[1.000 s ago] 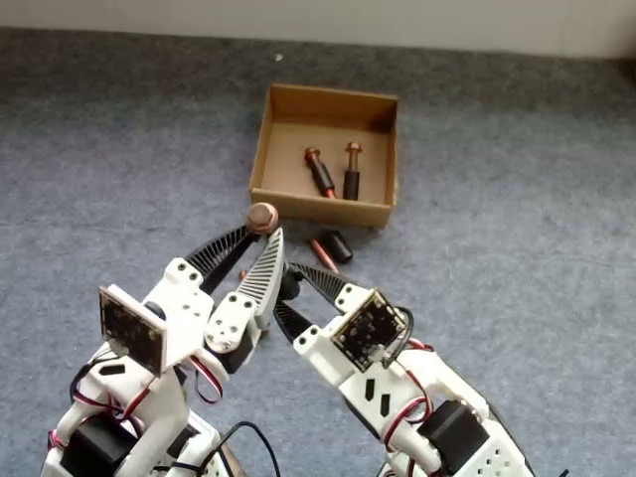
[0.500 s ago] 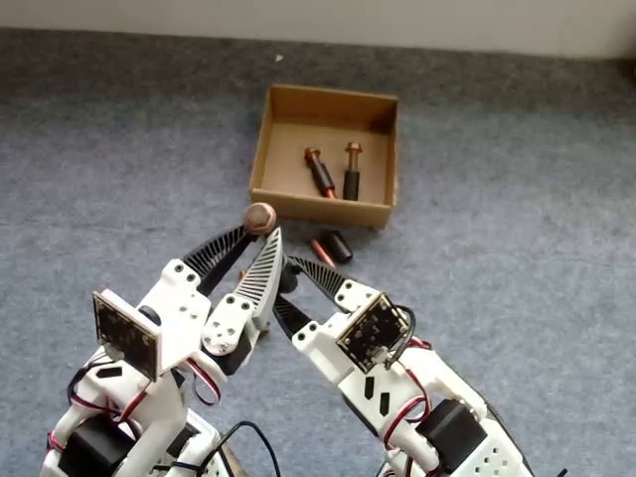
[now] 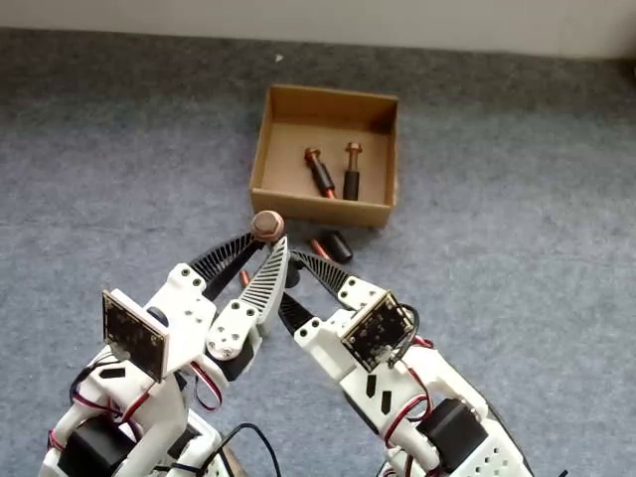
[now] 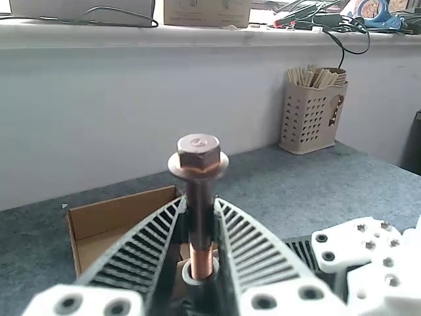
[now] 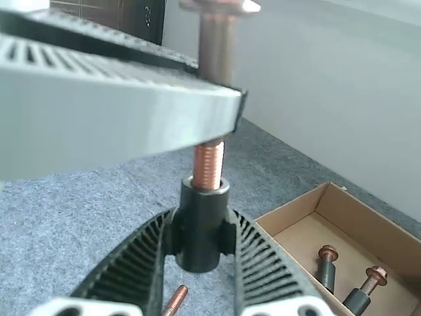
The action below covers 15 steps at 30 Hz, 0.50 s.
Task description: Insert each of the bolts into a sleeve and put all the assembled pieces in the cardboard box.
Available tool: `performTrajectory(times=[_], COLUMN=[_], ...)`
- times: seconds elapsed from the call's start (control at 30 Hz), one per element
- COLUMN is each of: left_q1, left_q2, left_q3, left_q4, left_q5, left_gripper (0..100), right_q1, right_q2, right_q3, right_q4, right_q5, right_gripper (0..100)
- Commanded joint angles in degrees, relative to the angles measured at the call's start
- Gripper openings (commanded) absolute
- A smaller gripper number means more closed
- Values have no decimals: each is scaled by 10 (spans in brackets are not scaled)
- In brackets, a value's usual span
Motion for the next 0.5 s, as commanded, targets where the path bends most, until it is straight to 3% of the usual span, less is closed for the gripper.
performTrajectory(times=[0.0, 0.2, 0.47], left_q1=[-4, -64, -81], left_q2=[4, 4, 5], left_q3=[11, 36, 50], left_q4=[-3, 1, 4], left_q5=[-4, 1, -2], left_gripper=[5, 159, 168], right_q1=[10, 10, 10], right_q2=[-6, -6, -6], right_q3=[-6, -6, 13], right_q4=[-17, -15, -15], right_q5=[3, 3, 3], right_gripper=[5, 5, 5])
